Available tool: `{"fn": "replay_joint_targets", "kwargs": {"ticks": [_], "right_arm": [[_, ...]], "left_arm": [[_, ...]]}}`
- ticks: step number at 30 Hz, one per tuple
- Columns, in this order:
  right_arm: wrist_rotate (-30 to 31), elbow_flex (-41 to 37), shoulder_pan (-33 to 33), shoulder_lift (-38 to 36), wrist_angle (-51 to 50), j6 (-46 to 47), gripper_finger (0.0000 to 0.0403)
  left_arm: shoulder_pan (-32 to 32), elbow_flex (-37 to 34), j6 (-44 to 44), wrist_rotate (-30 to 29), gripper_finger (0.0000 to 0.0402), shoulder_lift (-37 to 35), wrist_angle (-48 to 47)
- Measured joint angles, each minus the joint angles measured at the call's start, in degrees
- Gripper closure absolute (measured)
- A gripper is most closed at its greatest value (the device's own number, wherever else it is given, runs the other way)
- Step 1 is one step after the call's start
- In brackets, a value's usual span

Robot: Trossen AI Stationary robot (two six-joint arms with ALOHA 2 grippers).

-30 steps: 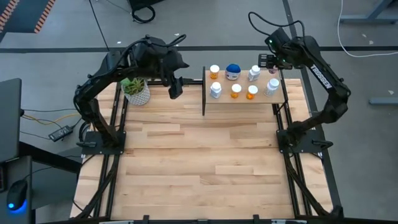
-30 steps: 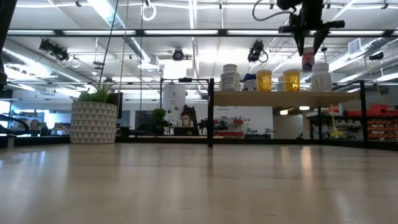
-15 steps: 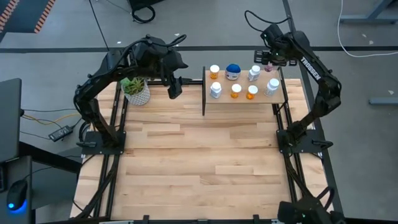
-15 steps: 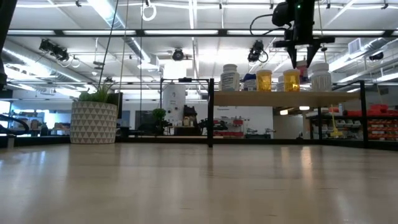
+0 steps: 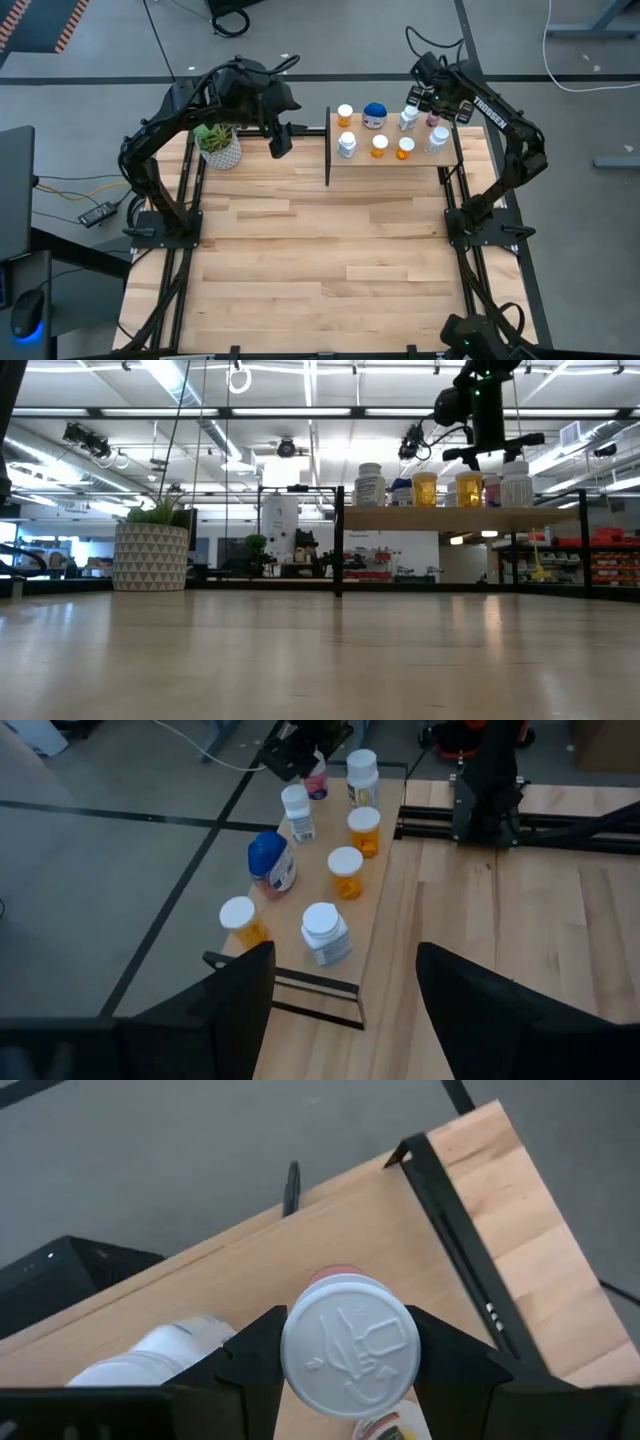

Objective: Pick and place medicine bottles onto shelf by color
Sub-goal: Put the pink pill bottle on the shelf aligned with the white green pill bottle

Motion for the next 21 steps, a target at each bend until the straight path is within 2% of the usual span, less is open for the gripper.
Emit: {"fn": "replay_joint_targets", "kwargs": {"ticks": [13,21], "right_arm": [[2.6,-0.8,0.3,0.0,1.3,2.4,0.0207],[2.7,-0.8,0.3,0.0,1.2,10.1,0.0206]], "left_arm": [[0.0,0.0,0.0,0.0,0.0167,0.0,-0.8],[0.0,0.0,0.0,0.0,0.0170,0.0,-0.8]]}}
